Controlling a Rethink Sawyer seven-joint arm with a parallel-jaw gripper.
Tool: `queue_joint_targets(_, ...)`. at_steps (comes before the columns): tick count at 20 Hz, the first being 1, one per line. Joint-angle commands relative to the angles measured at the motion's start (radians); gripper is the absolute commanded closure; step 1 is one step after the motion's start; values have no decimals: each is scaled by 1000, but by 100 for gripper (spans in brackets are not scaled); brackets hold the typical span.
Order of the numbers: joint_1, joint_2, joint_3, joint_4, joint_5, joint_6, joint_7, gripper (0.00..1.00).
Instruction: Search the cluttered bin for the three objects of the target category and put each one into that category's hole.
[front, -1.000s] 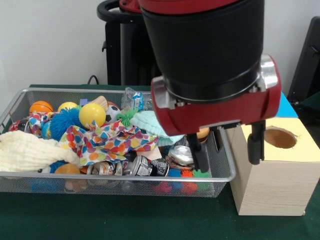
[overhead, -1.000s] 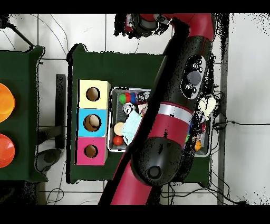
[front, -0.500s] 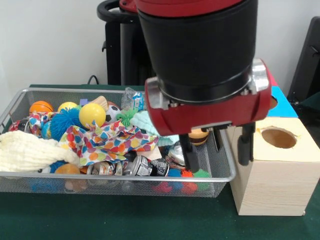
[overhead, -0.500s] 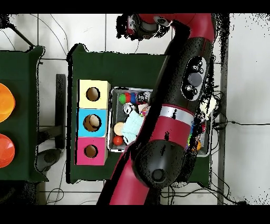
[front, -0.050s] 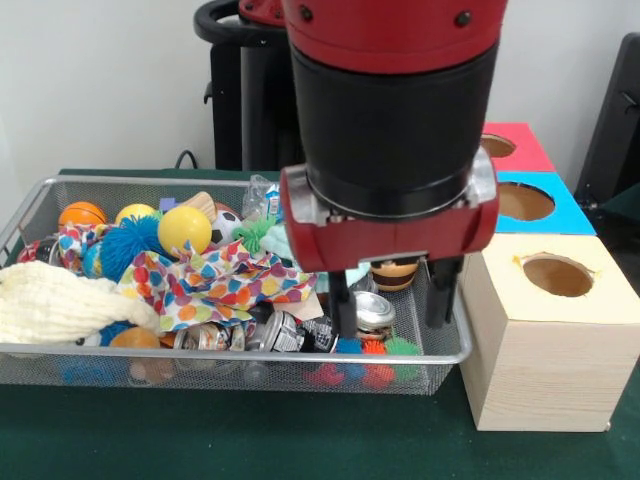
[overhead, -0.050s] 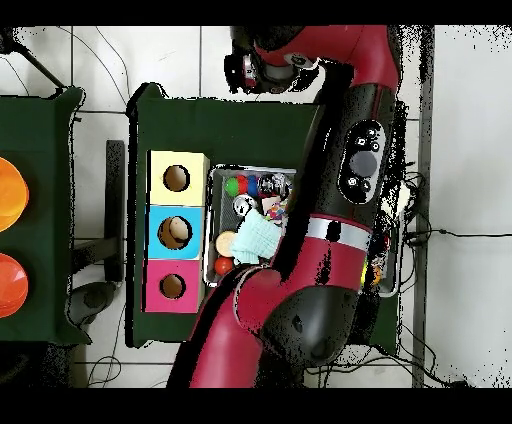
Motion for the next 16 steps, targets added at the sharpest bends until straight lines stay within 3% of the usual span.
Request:
queue_joint_targets(1, 56, -115, 513, 139, -400, -34, -85, 0)
queue_joint_targets(2, 66, -148, 552, 187, -437, -41, -95, 0)
queue_joint_targets(4, 95, -240, 611, 357, -492, -96, -133, 0)
queue_joint_targets(5, 113, -303, 629, 477, -508, -143, -159, 0)
queue_joint_targets(6, 134, -379, 638, 626, -517, -201, -195, 0)
queue_joint_targets(9, 164, -478, 640, 831, -511, -293, -247, 0)
queue_joint_targets(10, 177, -536, 642, 937, -510, -323, -257, 0)
queue_joint_targets(16, 184, -585, 655, 1033, -511, -359, -247, 0)
